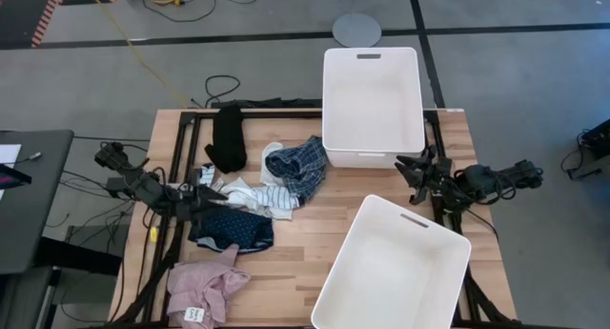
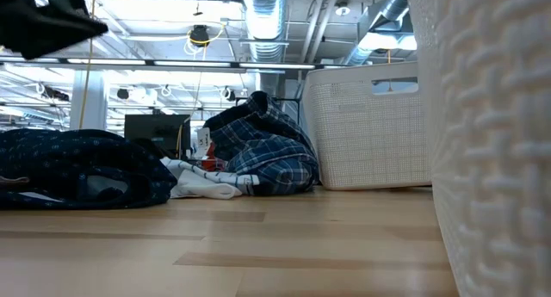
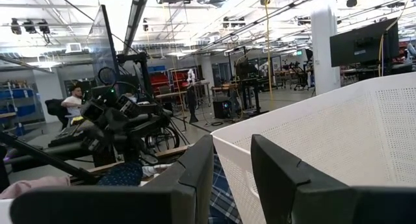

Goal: Sort clothes
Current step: Put the blue checkered shorts into the bottom white laundry bin

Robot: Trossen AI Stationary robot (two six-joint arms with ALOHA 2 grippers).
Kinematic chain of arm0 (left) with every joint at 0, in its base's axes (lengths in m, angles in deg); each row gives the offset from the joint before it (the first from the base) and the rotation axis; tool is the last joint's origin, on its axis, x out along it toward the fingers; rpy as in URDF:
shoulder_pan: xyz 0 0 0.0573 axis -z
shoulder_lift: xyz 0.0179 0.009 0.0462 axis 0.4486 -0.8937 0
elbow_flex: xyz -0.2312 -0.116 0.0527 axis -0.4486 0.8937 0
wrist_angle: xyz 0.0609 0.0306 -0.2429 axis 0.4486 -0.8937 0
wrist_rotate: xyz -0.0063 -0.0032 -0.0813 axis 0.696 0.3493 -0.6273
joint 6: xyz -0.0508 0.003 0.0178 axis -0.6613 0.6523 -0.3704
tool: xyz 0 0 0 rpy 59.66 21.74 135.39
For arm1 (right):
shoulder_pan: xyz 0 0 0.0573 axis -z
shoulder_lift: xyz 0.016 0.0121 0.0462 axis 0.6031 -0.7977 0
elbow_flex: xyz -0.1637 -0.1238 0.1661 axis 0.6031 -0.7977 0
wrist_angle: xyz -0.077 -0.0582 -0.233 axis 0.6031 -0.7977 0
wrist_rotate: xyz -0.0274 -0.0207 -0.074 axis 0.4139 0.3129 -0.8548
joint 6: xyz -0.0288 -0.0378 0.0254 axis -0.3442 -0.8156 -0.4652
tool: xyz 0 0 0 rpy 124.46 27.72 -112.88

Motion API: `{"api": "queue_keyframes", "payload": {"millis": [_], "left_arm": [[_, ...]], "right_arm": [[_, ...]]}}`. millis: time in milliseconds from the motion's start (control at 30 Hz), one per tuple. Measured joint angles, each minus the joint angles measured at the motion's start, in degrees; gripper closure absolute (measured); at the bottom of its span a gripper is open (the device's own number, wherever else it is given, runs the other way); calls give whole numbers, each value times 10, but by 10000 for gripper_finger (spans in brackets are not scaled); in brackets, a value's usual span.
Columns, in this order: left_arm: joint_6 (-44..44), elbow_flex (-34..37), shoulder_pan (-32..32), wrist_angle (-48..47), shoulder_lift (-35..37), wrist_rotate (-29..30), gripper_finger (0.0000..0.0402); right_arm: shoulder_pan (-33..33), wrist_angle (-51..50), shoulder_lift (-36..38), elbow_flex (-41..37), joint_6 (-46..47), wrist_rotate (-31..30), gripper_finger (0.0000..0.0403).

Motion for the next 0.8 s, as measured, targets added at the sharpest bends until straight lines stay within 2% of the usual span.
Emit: {"api": "queue_keyframes", "payload": {"millis": [100, 267, 367, 600, 800], "left_arm": [[11, 0, 0, 39, 0, -64, 297], [44, 0, 0, 106, 0, -242, 297], [59, 0, 0, 118, 0, -303, 297], [-5, 0, 0, 155, 0, -363, 297], [-170, 0, 0, 249, 0, -345, 297]], "right_arm": [[0, 0, 0, 0, 0, 0, 280], [0, 2, 0, 0, 1, 0, 280], [0, 4, 0, 0, 1, 0, 280], [0, 5, 0, 0, 40, 0, 280], [0, 34, 0, 0, 64, 0, 280]]}}
